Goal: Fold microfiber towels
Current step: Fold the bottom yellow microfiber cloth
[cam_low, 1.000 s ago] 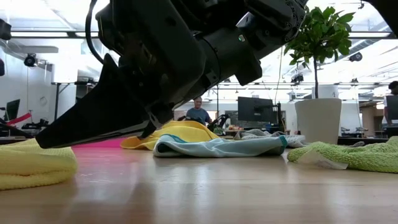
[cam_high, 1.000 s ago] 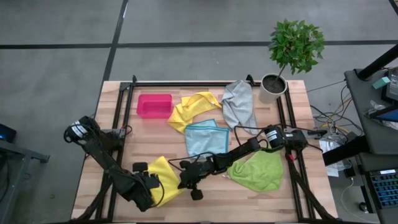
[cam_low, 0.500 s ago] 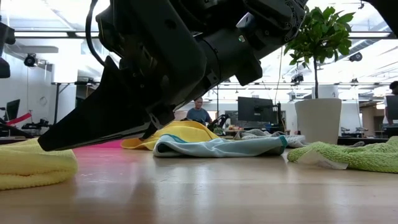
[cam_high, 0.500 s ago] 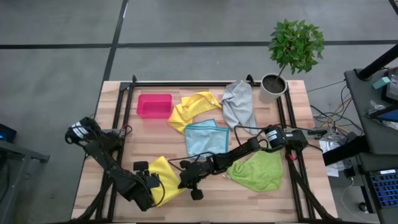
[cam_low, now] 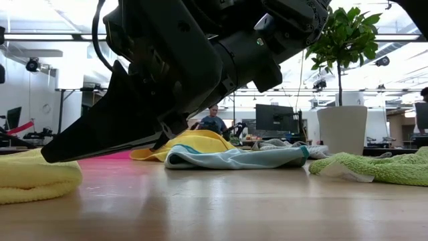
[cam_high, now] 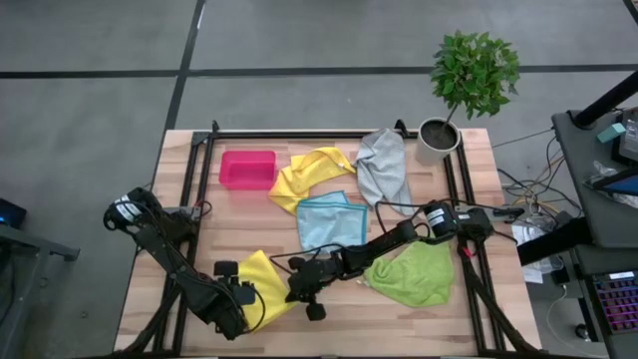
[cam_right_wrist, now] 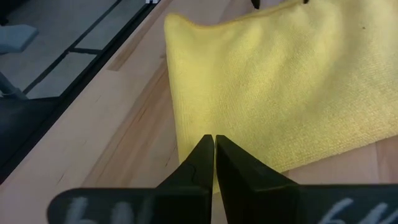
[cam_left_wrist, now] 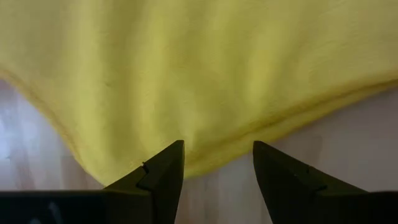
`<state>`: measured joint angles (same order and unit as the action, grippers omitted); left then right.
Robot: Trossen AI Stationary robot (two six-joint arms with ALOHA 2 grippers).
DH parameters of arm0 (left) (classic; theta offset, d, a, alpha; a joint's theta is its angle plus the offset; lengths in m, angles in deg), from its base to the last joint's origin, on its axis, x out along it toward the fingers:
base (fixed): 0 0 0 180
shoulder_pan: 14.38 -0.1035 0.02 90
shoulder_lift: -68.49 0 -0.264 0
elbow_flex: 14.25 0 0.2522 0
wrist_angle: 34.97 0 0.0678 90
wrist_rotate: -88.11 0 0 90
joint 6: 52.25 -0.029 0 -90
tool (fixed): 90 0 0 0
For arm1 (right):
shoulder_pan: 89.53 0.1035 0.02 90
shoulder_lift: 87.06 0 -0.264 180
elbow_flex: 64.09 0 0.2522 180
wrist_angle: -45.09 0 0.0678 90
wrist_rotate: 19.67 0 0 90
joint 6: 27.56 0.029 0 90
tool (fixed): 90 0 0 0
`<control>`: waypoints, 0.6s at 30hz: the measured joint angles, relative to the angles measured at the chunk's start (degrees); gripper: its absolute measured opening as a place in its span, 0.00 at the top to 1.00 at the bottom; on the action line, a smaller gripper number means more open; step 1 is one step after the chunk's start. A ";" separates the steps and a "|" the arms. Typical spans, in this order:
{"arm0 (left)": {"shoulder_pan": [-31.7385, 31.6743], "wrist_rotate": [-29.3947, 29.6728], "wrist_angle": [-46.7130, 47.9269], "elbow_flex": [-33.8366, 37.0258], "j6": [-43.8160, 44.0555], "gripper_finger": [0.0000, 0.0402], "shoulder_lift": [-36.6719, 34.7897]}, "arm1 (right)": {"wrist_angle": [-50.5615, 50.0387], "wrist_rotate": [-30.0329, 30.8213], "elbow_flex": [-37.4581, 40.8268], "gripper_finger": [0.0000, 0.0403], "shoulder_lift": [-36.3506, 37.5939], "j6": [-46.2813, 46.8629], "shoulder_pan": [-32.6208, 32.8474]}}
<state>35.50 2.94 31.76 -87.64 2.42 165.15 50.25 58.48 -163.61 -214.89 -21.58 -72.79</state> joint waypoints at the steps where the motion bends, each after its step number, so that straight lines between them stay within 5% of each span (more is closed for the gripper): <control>1: 0.00 0.53 0.08 0.31 0.02 0.56 0.02 | 0.00 0.00 0.00 0.98 0.00 0.01 0.00; 18: -0.02 6.45 0.02 1.11 0.46 0.56 0.15 | -0.15 -0.01 0.04 0.98 0.09 0.61 -0.26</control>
<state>35.48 9.39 31.79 -86.53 2.88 165.30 50.09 58.47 -163.57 -214.81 -20.97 -73.06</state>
